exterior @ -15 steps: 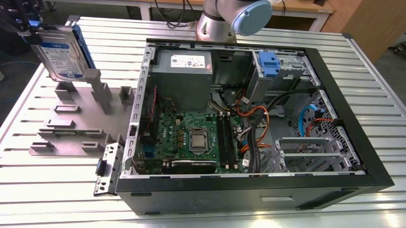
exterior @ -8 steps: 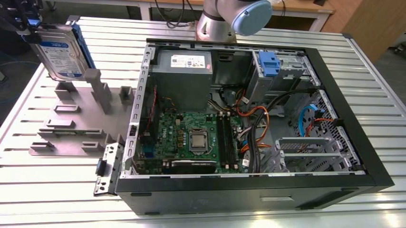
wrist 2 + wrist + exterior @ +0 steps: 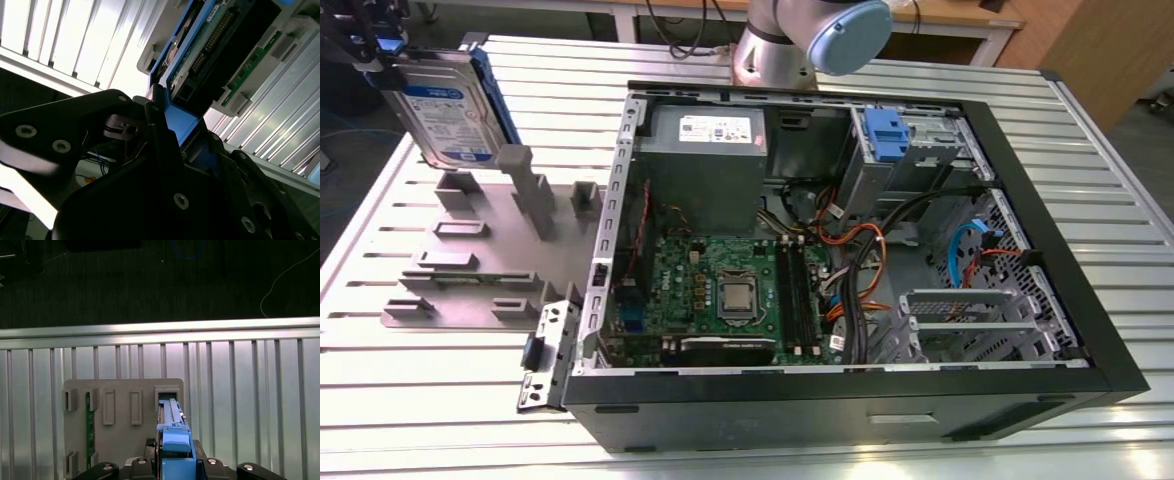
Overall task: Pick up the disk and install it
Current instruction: 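Pick up the disk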
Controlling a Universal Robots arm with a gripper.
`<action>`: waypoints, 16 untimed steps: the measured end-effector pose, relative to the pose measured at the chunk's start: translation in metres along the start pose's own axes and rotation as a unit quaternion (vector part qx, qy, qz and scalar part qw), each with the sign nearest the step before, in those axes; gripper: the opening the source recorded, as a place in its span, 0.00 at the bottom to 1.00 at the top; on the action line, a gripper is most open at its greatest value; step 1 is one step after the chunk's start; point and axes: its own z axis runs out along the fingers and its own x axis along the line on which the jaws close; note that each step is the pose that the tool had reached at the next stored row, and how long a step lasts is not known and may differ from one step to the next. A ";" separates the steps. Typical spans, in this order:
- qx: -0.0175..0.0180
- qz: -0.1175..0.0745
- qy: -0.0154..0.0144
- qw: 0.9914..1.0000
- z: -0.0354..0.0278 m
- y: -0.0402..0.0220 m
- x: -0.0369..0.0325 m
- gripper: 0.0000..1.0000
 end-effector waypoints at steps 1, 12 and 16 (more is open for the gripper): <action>0.000 0.000 0.000 1.000 -0.0002 0.0000 0.0000 0.36; 0.000 0.000 0.000 1.000 -0.0029 0.0000 0.0001 0.36; 0.000 0.000 0.000 1.000 -0.0038 0.0000 0.0001 0.36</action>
